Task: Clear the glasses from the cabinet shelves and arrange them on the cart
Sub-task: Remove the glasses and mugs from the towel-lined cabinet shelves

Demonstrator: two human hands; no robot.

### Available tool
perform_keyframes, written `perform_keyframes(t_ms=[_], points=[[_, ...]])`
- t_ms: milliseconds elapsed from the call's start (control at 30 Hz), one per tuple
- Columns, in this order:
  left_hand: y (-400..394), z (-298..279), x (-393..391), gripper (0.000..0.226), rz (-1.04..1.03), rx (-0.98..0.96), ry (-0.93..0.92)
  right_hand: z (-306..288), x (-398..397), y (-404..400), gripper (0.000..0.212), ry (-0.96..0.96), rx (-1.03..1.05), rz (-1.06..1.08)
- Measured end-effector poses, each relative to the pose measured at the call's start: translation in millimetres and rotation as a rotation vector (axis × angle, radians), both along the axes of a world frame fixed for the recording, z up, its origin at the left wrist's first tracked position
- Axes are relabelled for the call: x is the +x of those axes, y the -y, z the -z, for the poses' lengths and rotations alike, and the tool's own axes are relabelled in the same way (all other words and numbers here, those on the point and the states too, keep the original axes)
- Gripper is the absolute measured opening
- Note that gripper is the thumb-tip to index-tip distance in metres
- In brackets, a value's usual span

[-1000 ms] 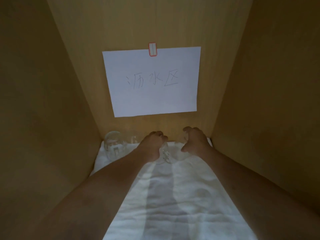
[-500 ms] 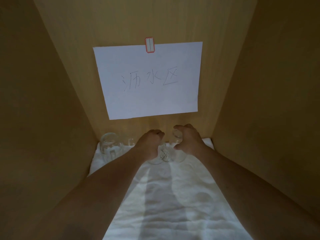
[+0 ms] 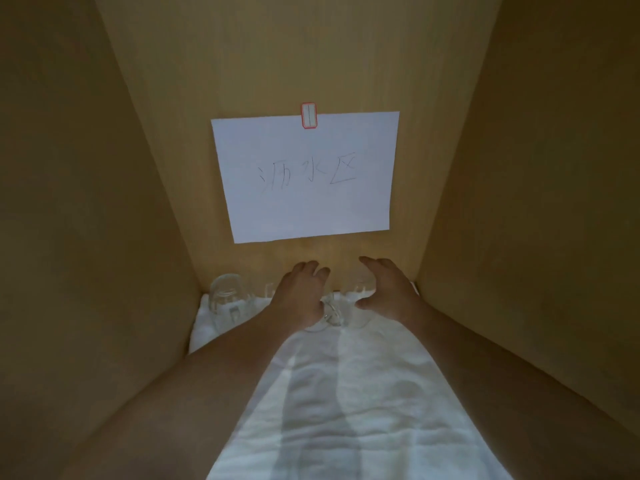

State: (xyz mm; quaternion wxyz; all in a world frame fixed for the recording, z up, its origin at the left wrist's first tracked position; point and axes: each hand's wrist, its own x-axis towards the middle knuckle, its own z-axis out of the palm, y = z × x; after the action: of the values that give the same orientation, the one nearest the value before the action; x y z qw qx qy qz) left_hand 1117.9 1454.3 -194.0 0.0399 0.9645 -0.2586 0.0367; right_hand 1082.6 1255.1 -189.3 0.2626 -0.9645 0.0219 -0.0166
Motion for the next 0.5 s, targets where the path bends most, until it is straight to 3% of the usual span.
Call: perform_keyframes(t_ms=[300, 500], points=[[-14.6, -15.0, -36.0, 0.062, 0.03, -0.068, 0.05, -9.6, -57.7, -32.6, 0.093, 0.095, -0.053, 0.089], [-23.6, -10.0, -60.0, 0.049, 0.055, -0.259, -0.031, 13.1, -101.2, -49.9, 0.094, 0.051, -0.054, 0.165]])
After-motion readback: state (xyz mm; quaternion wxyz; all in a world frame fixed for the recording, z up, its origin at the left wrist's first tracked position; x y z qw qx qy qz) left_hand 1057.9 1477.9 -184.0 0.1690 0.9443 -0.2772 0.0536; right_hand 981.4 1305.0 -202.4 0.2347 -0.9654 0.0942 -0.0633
